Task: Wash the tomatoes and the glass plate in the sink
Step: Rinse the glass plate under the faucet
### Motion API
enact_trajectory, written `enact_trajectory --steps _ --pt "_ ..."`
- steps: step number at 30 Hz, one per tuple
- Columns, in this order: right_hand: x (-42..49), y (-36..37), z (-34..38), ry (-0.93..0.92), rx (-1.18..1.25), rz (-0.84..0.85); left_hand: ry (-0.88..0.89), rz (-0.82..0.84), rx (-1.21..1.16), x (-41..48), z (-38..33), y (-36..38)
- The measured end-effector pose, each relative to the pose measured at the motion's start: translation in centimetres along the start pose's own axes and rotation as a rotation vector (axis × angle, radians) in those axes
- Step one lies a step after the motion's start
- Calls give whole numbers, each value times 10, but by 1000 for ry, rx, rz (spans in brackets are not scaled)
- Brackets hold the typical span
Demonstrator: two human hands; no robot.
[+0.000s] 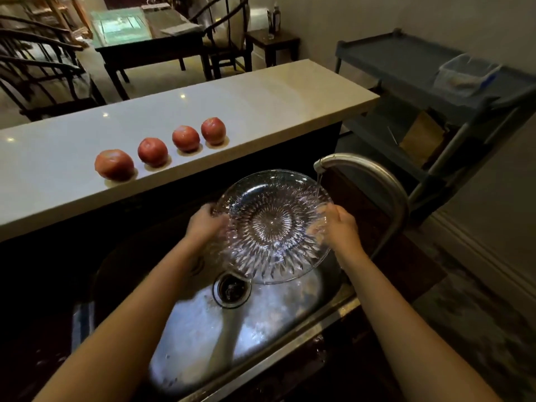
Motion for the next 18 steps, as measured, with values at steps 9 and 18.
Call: enact_trajectory --steps 9,18 --pt "33 18 4 -45 -338 227 -189 393 -1164 -54 3 12" --pt "36 38 -14 -15 -460 21 -261 316 -1228 -59 -2 -1"
Point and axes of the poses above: each hand's wrist, its own x-axis towards the middle knuckle, its own y-axis out of the palm, z = x × y, the point moved 3 cm from there along x, towards the middle knuckle
